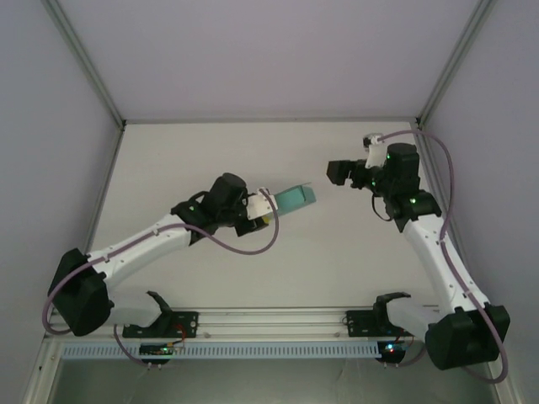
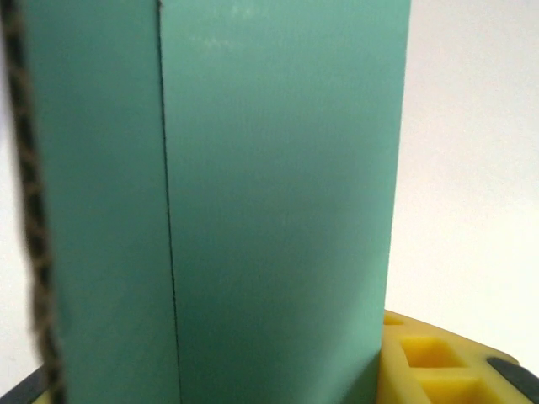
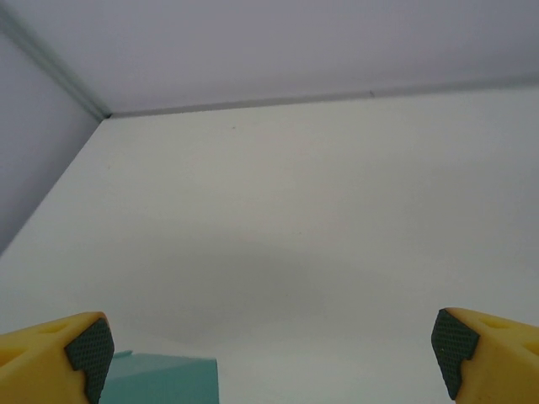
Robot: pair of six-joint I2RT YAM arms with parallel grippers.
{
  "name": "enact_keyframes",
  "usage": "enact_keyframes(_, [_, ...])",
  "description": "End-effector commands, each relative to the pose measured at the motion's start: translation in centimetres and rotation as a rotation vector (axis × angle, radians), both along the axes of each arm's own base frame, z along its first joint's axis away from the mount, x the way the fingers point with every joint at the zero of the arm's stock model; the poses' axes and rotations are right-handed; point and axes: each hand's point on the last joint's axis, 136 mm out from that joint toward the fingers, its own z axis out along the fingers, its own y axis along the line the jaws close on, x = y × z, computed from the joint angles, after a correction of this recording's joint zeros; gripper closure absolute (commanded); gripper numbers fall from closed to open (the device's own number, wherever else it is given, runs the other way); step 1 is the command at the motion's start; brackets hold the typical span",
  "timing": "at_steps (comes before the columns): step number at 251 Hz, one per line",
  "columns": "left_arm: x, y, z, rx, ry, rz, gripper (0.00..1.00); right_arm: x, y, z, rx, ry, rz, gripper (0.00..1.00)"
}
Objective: Assemble paper box
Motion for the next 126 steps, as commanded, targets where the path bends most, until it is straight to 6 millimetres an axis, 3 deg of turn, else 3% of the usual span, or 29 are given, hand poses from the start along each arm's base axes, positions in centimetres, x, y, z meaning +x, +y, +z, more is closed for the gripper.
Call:
enact_keyframes(1, [-5.0,2.4,-4.3,0.173,0.304,-0.067,0.67,-1.8,2.5,0.5,-0.081,-0.187,0.229,0.01])
enact_keyframes(34, [-4.1,2.4,-5.6,0.225,0.398,-0.035,0.69,-3.7,4.6,-0.8,-0.143,-0.185,0.41,0.01])
enact_keyframes(91, [-2.9,2.8,-8.3,0.359,0.44,-0.033,0.69,-5.2,6.9,-6.1,-0.283,0.015,0.555,0.06])
enact_keyframes(126, [-3.0,2.4,-9.3,0.38,0.473,-0.067,0.69,-4.9,8.1,-8.9,-0.344,0.081,0.602,0.1])
